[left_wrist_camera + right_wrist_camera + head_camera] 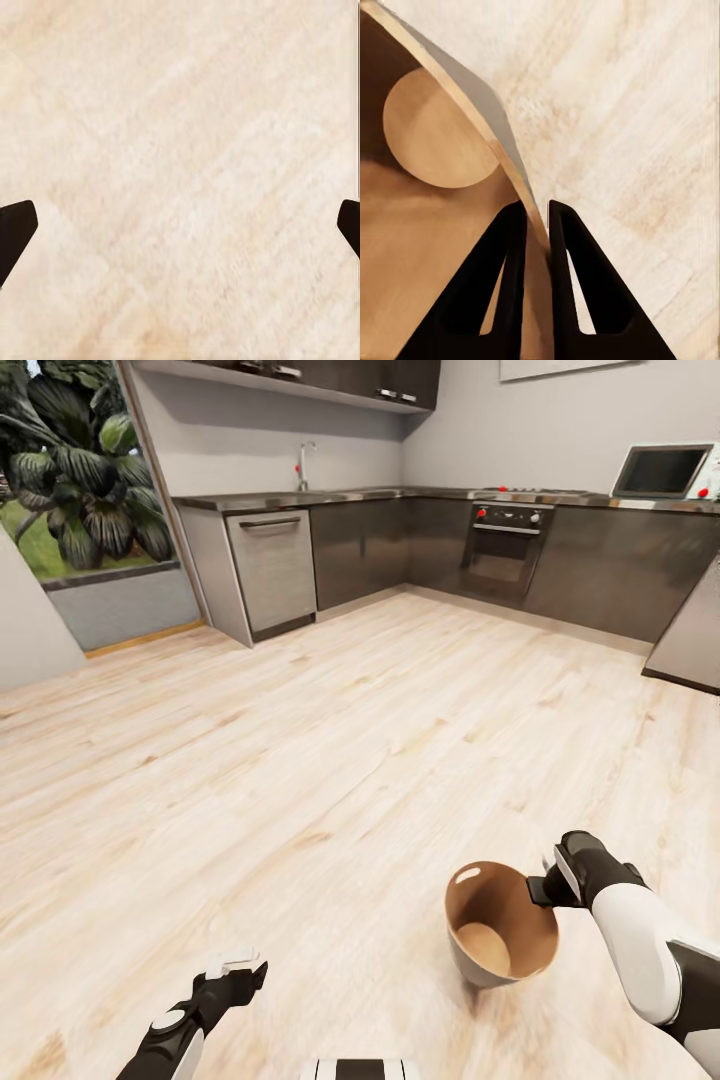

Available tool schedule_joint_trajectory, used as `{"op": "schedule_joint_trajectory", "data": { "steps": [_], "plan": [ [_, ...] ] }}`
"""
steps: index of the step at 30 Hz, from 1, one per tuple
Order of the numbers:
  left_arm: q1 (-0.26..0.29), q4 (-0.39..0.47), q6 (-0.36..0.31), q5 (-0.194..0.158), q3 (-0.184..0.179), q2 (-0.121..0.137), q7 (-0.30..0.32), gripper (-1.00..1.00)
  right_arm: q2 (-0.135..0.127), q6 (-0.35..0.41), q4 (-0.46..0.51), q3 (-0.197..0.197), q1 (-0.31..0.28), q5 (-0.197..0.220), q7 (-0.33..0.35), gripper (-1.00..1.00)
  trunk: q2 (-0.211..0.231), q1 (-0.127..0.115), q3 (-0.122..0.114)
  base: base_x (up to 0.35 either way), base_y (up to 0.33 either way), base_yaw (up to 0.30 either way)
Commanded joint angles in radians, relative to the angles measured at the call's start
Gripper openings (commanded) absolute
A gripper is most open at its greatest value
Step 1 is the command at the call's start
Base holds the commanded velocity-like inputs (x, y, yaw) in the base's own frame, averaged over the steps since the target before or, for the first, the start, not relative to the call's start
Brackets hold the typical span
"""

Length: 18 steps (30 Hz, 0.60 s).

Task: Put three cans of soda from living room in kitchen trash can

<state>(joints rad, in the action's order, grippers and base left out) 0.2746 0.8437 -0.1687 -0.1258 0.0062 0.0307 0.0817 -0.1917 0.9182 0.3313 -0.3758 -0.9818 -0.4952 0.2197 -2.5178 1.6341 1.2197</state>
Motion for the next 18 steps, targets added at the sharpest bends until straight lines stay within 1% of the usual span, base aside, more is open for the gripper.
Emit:
{"op": "schedule_joint_trajectory", "data": {
  "steps": [1,18],
  "plan": [
    [0.0,0.0,0.0,0.0,0.0,0.0,0.0,1.0,0.0,-0.001,0.0,0.001,0.0,-0.008,-0.002,-1.0,0.0,0.0,-0.004,0.0,0.0,0.0],
    [0.0,-0.002,0.0,0.001,0.0,0.0,-0.003,1.0,0.0,0.001,-0.001,0.0,0.002,-0.005,-0.003,-1.0,0.004,-0.008,-0.07,0.0,0.0,0.0]
  ]
}}
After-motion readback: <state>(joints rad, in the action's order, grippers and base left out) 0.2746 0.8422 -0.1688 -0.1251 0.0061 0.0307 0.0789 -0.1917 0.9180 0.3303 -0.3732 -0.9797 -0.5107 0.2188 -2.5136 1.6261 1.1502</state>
